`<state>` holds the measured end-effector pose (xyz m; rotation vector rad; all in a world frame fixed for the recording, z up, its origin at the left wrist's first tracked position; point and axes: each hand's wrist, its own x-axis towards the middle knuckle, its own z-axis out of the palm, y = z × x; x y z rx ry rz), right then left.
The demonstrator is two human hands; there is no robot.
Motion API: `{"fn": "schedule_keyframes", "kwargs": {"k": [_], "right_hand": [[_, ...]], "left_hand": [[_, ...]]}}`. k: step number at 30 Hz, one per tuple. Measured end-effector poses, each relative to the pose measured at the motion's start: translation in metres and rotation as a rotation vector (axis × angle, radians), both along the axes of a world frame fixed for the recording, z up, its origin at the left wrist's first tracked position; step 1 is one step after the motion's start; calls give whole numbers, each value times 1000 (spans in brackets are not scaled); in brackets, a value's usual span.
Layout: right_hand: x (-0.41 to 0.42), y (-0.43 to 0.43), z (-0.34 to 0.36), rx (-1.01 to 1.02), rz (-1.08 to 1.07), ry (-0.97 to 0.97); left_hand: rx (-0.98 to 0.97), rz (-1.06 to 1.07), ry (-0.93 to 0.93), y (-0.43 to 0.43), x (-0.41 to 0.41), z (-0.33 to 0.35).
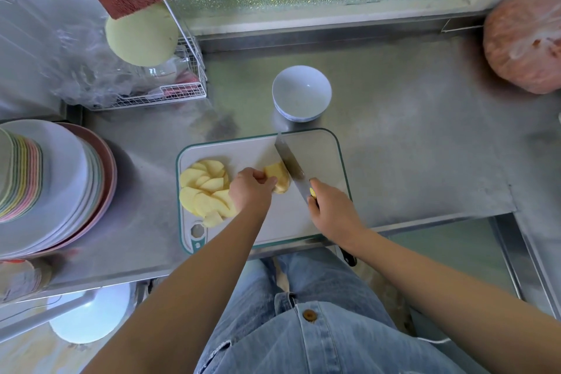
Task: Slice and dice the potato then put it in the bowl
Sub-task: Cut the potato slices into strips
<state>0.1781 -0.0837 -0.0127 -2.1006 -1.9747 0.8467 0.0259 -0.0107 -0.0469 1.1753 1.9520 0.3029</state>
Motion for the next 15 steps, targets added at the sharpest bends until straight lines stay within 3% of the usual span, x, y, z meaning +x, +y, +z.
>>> {"fn": "schedule_keyframes", "kwargs": {"k": [9, 15], "right_hand": [[-2, 2, 5, -9, 10, 5], [6, 12, 13, -18, -13, 9]], "left_hand": [[-12, 48, -50, -4, 6, 1], [57, -38, -83, -4, 4, -7]]}}
